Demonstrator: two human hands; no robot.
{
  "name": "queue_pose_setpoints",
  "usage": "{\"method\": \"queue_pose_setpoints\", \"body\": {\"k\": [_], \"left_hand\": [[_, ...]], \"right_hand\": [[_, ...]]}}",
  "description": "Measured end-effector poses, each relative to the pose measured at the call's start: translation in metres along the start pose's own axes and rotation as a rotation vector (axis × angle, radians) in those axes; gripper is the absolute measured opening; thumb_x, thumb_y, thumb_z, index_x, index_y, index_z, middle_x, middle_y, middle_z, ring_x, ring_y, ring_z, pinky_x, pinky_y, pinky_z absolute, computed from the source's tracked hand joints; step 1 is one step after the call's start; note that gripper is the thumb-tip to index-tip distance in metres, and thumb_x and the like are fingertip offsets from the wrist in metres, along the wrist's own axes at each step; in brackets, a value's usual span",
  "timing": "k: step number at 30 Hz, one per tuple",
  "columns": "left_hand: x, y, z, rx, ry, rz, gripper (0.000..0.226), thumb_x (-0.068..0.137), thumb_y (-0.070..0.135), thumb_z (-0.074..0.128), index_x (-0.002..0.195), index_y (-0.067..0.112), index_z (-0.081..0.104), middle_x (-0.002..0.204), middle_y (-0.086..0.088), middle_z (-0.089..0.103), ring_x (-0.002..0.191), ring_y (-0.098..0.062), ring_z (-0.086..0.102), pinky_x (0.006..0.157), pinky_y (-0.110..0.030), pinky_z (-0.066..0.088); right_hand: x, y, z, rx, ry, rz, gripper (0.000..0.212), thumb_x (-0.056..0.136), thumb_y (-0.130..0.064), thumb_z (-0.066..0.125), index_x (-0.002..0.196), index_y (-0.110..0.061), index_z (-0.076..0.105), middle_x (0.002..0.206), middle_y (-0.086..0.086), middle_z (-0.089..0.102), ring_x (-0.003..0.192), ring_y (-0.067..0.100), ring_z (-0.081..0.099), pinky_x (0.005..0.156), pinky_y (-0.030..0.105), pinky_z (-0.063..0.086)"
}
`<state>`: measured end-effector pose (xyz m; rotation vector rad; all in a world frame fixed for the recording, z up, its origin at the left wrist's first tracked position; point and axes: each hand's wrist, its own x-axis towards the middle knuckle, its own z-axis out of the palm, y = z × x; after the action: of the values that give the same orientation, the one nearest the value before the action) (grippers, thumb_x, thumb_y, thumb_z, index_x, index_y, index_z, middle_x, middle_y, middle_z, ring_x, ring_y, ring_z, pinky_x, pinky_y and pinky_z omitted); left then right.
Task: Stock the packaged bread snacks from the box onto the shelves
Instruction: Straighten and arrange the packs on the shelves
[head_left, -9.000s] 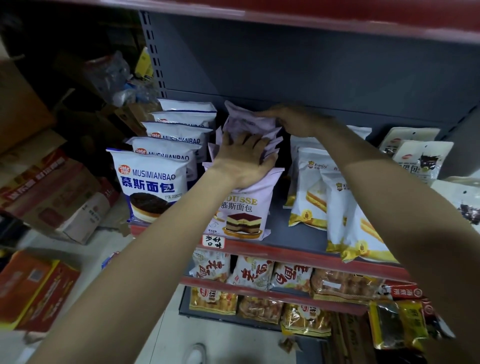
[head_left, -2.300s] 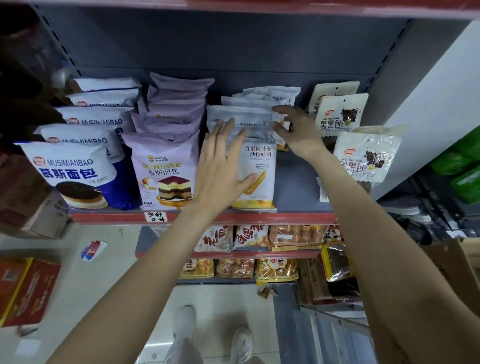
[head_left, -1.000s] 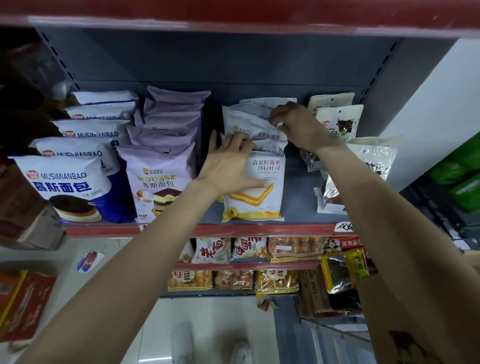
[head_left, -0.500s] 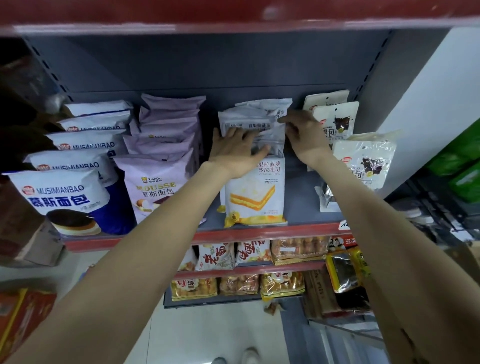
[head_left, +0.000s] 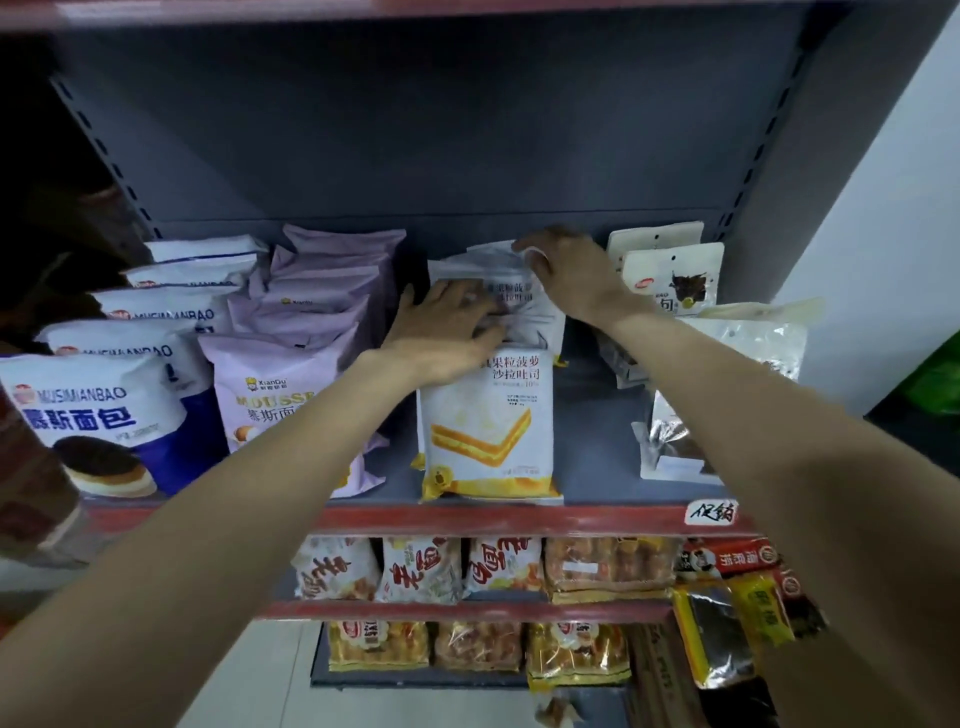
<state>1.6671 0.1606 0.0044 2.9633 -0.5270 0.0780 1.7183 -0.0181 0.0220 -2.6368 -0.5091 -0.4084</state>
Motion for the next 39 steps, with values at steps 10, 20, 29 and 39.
{"method": "queue_pose_setpoints", "body": {"k": [10, 20, 29, 39], "left_hand": [[0.020, -0.003, -0.007, 0.017, -0.107, -0.069, 0.055, 0.097, 0.039, 0.025, 0.149, 0.024, 0.020, 0.158, -0.002, 0.020, 0.145, -0.022, 0.015, 0.115, -0.056, 0.000], [0.013, -0.004, -0.003, 0.131, -0.074, -0.026, 0.051, 0.099, 0.041, 0.020, 0.139, 0.016, 0.039, 0.153, -0.005, 0.027, 0.143, -0.023, 0.015, 0.113, -0.061, 0.000], [0.010, -0.001, -0.011, 0.000, -0.088, -0.020, 0.049, 0.097, 0.044, 0.026, 0.137, 0.017, 0.036, 0.150, -0.006, 0.034, 0.134, -0.027, 0.034, 0.104, -0.044, 0.023], [-0.003, 0.006, -0.010, -0.002, -0.042, -0.026, 0.049, 0.097, 0.045, 0.025, 0.138, 0.019, 0.034, 0.146, -0.003, 0.039, 0.133, -0.025, 0.032, 0.100, -0.042, 0.025]], "right_hand": [[0.015, 0.012, 0.001, 0.041, -0.165, -0.032, 0.035, 0.098, -0.012, 0.039, 0.121, -0.017, 0.065, 0.137, 0.009, 0.053, 0.129, 0.025, 0.045, 0.104, 0.024, 0.031], [0.060, 0.000, 0.010, -0.219, -0.419, 0.027, 0.033, 0.097, -0.030, 0.048, 0.123, -0.012, 0.059, 0.132, 0.010, 0.054, 0.121, 0.027, 0.049, 0.094, 0.029, 0.040], [0.041, 0.009, -0.010, -0.003, -0.347, -0.152, 0.027, 0.093, -0.021, 0.058, 0.118, -0.015, 0.066, 0.109, -0.004, 0.063, 0.095, 0.008, 0.055, 0.083, 0.013, 0.040], [0.070, 0.004, 0.007, -0.409, -0.265, 0.110, 0.038, 0.091, -0.032, 0.061, 0.121, -0.009, 0.059, 0.127, 0.014, 0.057, 0.117, 0.034, 0.054, 0.092, 0.038, 0.046]]}}
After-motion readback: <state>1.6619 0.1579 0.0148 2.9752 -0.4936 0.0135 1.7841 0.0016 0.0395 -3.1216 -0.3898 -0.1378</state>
